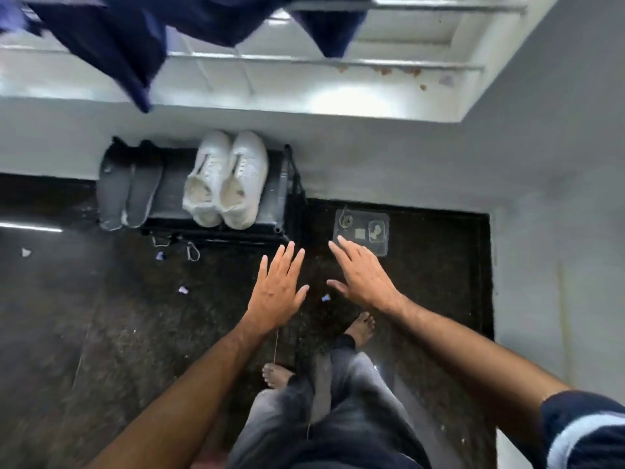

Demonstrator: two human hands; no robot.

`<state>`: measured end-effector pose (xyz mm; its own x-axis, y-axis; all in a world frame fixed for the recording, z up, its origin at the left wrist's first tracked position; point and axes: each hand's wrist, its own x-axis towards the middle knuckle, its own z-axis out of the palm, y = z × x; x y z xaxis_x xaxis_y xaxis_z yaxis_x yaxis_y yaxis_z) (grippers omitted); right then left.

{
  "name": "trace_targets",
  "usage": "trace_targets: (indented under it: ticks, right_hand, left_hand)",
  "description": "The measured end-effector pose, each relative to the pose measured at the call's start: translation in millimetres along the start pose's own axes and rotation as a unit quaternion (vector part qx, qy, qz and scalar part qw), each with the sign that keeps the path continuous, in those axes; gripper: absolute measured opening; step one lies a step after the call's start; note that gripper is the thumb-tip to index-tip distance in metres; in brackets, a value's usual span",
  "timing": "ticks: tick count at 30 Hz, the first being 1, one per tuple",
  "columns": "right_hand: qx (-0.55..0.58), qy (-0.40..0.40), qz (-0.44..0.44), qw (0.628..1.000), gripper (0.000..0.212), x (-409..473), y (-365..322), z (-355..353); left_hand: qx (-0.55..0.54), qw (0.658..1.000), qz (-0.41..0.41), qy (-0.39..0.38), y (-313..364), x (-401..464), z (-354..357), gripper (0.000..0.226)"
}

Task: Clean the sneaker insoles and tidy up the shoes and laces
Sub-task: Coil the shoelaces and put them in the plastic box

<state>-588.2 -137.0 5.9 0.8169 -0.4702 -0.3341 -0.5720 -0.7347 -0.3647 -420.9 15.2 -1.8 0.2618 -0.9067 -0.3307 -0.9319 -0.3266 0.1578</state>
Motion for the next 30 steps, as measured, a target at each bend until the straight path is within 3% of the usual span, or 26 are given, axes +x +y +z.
trace_targets:
  ticks: [6,17,23,30]
  right_hand:
    - [-0.038,-0.032,-0.068,0.996,0.087,20,-115,-4]
    - [-0.075,-0.056,-0.238,0.967,0.080,98,-350,9]
    - [-0.084,-0.108,-0.264,0.955,0.075,165,-425,37]
    - [-0.076,-0.170,-0.234,0.954,0.069,283,-491,68]
  left_hand:
    - [-0.070,0.989,-0.122,0.048,-88,-100,-21,0.076]
    - [-0.171,0.922,-0.322,0.130,-261,-270,-33,0.066]
    - [-0.201,0.896,-0.374,0.131,-341,-287,-24,0.061]
    - [-0.227,0.884,-0.399,0.094,-452,-249,-25,0.060]
